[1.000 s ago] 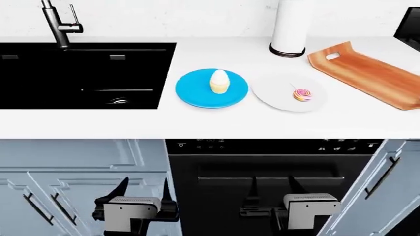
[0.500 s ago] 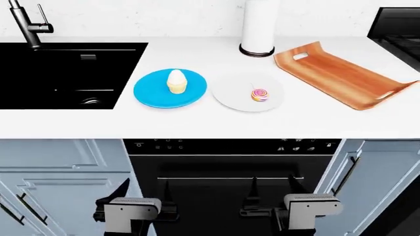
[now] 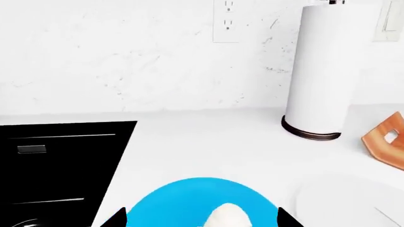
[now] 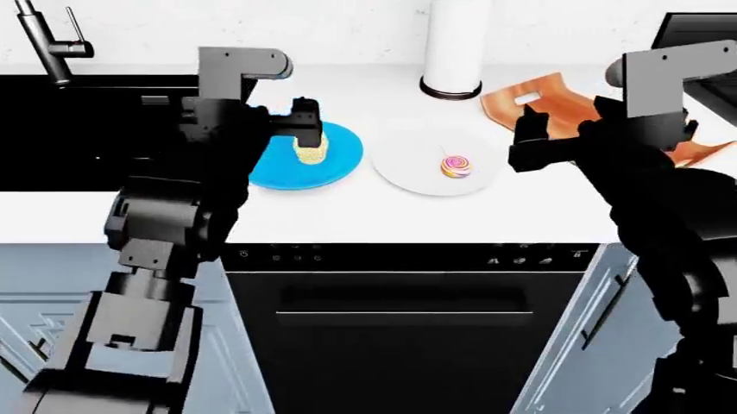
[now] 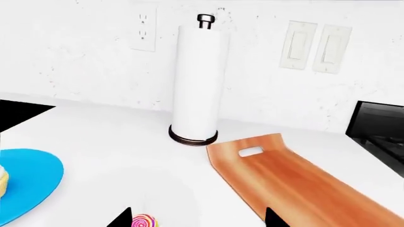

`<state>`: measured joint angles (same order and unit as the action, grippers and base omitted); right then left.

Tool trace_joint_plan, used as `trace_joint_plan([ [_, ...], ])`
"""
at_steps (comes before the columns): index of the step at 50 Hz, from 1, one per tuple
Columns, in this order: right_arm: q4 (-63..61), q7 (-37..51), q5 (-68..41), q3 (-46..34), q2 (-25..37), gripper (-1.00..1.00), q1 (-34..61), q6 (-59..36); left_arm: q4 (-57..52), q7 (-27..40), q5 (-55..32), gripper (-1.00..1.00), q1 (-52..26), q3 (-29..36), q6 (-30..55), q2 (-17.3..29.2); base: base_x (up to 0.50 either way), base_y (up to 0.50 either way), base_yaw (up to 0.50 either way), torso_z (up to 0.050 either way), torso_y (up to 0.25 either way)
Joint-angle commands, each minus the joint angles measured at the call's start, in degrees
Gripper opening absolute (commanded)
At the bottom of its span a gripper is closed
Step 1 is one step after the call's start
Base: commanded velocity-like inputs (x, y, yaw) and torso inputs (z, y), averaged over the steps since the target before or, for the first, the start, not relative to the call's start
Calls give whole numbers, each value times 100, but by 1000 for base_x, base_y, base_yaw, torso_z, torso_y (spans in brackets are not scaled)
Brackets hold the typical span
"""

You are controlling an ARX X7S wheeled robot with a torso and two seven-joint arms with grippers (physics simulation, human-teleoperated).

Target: Move the dessert items from the plate to the tray.

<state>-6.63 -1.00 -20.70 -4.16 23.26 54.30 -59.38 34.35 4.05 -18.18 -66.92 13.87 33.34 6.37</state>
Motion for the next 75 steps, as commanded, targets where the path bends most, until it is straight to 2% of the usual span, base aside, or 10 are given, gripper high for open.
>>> trace_joint_plan([
  [1,771,-270,-139,-43,198,100,775,-729,2848,-277,161,100,-1781,212,-459,-235,0,0,0,0,0],
  [20,878,-280,-143,-65,199,100,761,-619,3907,-455,190,100,-2164,267,-1020,-347,468,0,0,0,0],
  [31,833,-286,-172,-66,210,100,722,-601,3466,-389,158,100,-2009,284,-791,-288,500,0,0,0,0],
  [36,651,-235,-256,37,164,100,707,-698,3250,-393,131,100,-1928,315,-670,-246,13,0,0,0,0],
  [43,-893,-284,-1205,415,-1,100,347,-2495,3744,-472,153,100,-2105,347,-955,-273,0,0,0,0,0],
  [47,-1307,-242,-1686,670,-131,100,177,-3036,3925,-497,174,100,-2187,354,-1059,-296,0,0,0,0,0],
  [50,-1318,219,-2435,675,-54,100,-10,-3047,3934,-496,185,100,-2201,360,-1073,-293,0,0,0,0,0],
  [53,-1444,454,-2742,694,-36,100,-248,-3005,4005,-513,204,100,-2217,360,-1121,-297,0,0,0,0,0],
  [75,-1252,776,-3334,414,109,100,-618,-2813,4040,-499,403,100,-2242,205,-1137,-333,0,0,0,0,0],
])
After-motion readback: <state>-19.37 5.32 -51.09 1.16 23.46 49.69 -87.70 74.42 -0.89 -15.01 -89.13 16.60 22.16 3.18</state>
